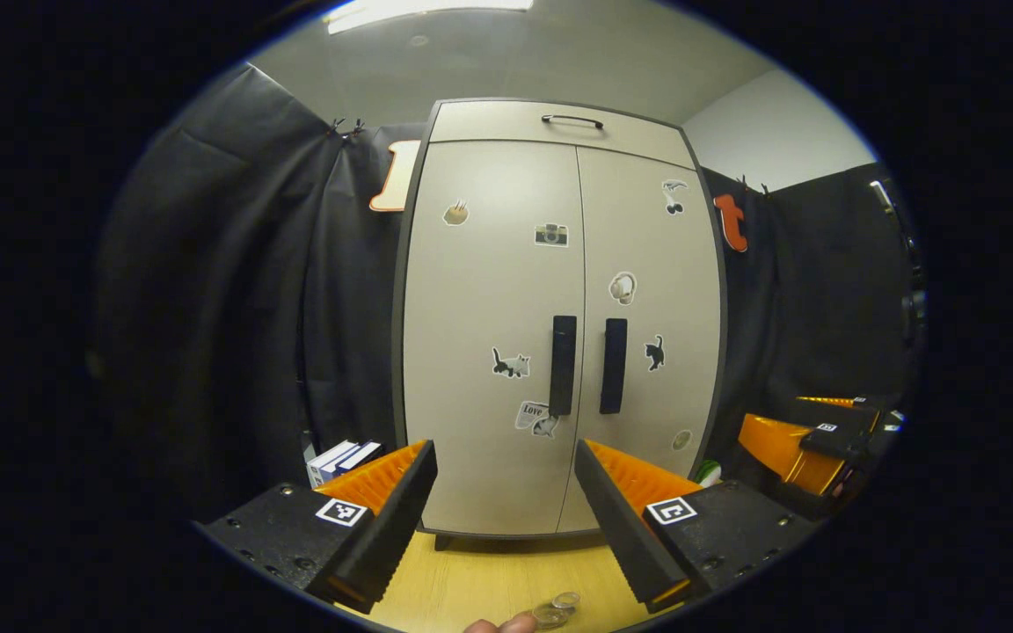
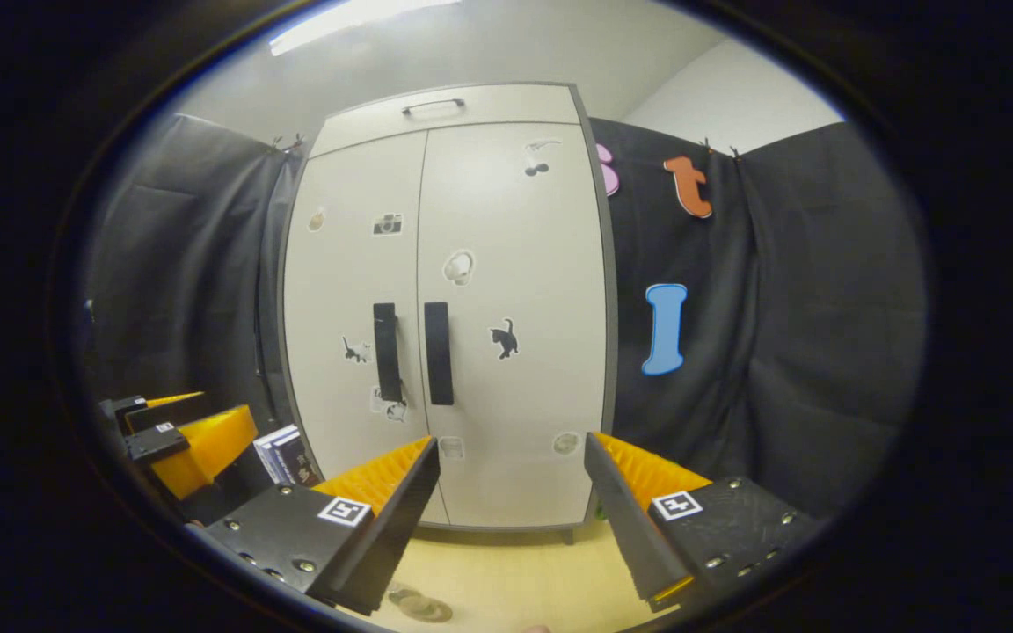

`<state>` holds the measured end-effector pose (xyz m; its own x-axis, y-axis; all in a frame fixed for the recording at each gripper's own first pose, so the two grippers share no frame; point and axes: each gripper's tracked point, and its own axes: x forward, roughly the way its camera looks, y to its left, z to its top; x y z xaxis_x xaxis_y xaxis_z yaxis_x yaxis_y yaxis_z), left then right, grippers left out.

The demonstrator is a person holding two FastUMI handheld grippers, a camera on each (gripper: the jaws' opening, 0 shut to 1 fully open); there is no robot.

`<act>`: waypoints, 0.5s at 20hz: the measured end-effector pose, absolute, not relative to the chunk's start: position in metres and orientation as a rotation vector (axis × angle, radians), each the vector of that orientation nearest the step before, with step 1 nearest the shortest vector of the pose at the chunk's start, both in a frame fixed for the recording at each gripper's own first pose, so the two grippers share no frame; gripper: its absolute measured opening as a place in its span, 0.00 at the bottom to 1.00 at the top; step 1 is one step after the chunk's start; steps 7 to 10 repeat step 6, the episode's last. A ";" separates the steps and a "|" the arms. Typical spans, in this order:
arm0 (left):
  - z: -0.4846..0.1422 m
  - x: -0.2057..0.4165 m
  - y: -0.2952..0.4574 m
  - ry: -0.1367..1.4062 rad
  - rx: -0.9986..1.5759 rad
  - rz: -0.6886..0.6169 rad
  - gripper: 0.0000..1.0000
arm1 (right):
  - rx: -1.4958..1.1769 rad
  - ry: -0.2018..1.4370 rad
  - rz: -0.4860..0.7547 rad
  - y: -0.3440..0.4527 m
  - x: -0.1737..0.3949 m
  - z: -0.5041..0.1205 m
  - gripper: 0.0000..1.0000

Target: Grasp the bottle in the cabinet with the left hand and place it on the coaster, then close the right door with the right hand and the left door with the left hand.

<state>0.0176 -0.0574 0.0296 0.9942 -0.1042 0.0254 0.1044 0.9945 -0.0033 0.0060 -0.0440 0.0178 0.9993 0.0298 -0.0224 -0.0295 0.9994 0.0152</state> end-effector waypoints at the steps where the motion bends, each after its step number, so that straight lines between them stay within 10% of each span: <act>1: 0.028 0.016 -0.058 -0.022 -0.011 -0.108 1.00 | 0.018 0.020 0.029 -0.043 0.004 0.019 1.00; 10: 0.022 0.011 -0.058 -0.002 -0.027 -0.115 1.00 | 0.019 0.014 0.025 -0.044 -0.004 0.022 1.00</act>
